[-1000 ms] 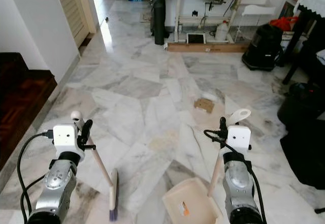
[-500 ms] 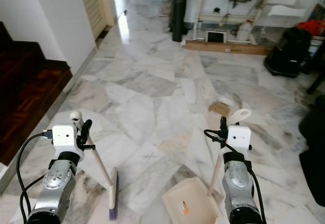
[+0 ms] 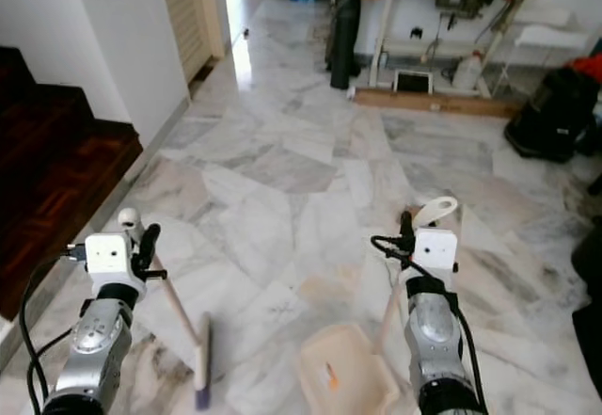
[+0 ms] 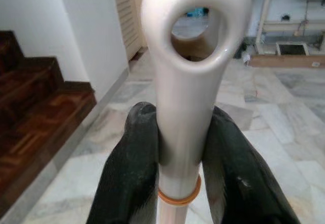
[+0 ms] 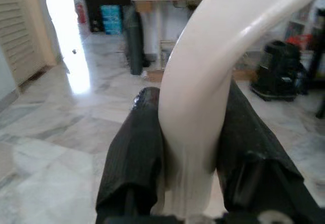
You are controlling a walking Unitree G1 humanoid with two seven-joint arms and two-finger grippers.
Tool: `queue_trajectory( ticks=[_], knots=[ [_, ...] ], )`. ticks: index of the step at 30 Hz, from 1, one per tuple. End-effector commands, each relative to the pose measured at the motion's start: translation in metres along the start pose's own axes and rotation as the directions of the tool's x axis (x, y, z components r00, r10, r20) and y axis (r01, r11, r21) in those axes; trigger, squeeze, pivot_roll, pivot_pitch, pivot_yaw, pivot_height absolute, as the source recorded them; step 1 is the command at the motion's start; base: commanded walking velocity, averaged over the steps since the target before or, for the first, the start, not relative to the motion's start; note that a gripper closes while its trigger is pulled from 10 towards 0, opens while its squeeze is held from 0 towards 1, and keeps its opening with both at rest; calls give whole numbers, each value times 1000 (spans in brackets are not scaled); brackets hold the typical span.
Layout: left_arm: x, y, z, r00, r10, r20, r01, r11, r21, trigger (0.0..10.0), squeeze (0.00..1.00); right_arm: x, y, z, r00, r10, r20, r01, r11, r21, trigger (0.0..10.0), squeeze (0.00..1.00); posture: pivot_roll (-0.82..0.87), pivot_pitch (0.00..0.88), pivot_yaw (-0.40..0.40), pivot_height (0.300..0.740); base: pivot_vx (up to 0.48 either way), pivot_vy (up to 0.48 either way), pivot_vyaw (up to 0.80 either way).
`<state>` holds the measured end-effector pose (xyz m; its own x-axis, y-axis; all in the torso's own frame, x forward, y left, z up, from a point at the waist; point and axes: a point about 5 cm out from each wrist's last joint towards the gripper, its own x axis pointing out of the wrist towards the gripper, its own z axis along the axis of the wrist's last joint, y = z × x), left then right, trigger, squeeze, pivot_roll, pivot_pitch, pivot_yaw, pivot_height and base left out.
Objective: Sweep floor
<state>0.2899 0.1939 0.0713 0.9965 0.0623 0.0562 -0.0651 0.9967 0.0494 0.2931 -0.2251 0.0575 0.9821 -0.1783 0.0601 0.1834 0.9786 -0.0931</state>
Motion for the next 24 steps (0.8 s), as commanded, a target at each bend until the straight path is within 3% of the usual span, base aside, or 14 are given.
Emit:
queue_trajectory(
  ticks=[1, 24],
  knots=[
    [5, 1, 10, 999, -4, 46, 4, 1000, 10, 10000, 0, 6, 0, 9, 999, 1, 38, -1, 1000, -3, 10000, 0, -19, 0, 10, 740, 300, 0, 0],
    [5, -2, 8, 999, -30, 44, 29, 999, 13, 10000, 0, 6, 1, 9, 999, 7, 45, -7, 1000, -5, 10000, 0, -23, 0, 10, 740, 300, 0, 0]
  ],
)
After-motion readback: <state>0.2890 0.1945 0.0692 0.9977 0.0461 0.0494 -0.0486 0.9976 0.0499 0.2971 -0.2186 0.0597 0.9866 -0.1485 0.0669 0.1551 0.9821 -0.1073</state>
